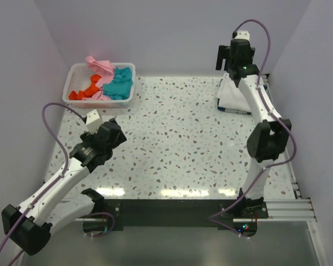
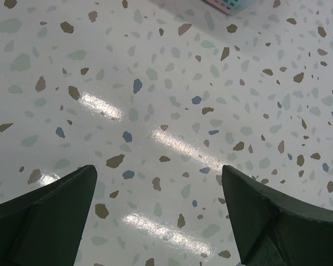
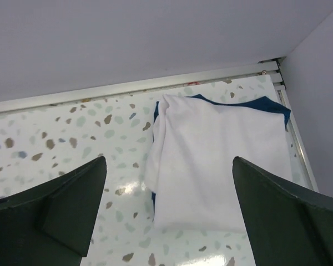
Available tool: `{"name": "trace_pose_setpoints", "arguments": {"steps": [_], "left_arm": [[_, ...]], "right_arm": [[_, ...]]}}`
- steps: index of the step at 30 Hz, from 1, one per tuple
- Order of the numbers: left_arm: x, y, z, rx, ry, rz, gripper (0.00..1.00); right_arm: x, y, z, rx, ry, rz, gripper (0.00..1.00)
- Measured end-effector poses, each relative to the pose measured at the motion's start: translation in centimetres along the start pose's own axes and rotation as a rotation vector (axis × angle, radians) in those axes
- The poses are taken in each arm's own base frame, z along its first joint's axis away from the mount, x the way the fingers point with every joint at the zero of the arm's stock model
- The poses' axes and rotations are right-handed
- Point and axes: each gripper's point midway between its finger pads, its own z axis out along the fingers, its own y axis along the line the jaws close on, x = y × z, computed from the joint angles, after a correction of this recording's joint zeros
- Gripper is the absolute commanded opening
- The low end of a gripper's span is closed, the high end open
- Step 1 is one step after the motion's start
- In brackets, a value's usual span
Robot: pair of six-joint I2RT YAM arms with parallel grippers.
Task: Fold and stack the t-shirts
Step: Reset both grippers
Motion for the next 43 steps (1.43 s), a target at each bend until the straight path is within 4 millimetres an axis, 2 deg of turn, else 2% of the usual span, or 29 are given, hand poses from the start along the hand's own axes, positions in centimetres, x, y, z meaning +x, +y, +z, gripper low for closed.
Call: {"name": "trace_pose_setpoints", "arguments": {"steps": [2,5,7,9,12,16,19,23,25,30,43], "left_arm": [[-0.3,-0.2,-0.4,0.013,0.003,-0.008,1.0],[-0.5,-0.3,-1.0,0.037,0.011,-0.024,1.0],[-0.6,-0.2,-1.5,0.052,0.013,-0.034,1.0],[-0.7,-0.1,-1.9,0.067,0.012,-0.049,1.0],[-1.1,-0.1,-2.8,0.1,0.002,-0.083,1.0],[-1.0,0.1,-3.3,0.133,0.001,-0.103,1.0],[-0.3,0.4,-3.2,0.132,0.021,-0.104,1.0],[0.6,0.6,-2.9,0.115,0.044,-0.104,1.0],[1.1,0.9,-2.7,0.103,0.055,-0.101,1.0],[1.8,1.5,-2.6,0.092,0.066,-0.122,1.0],[2.6,1.8,-2.7,0.075,0.103,-0.14,1.0]], "right_arm": [[-1.5,-0.6,-4.6,-0.021,-0.044,0.033,0.99],[-1.6,-1.6,-11.0,-0.067,-0.089,0.089,0.99],[0.0,-2.8,-14.6,-0.085,-0.09,0.129,0.99],[2.3,-3.6,-17.3,-0.109,-0.074,0.168,0.99],[6.9,-4.3,-20.0,-0.136,-0.017,0.215,0.99],[14.2,-4.7,-21.7,-0.155,0.113,0.228,0.99],[19.3,-4.5,-22.8,-0.181,0.22,0.23,0.99],[24.0,-4.4,-24.1,-0.212,0.306,0.236,0.99],[25.7,-4.5,-24.5,-0.212,0.334,0.241,0.99],[27.5,-5.1,-24.6,-0.176,0.353,0.254,0.99],[26.9,-6.1,-25.5,-0.164,0.261,0.286,0.99]]}}
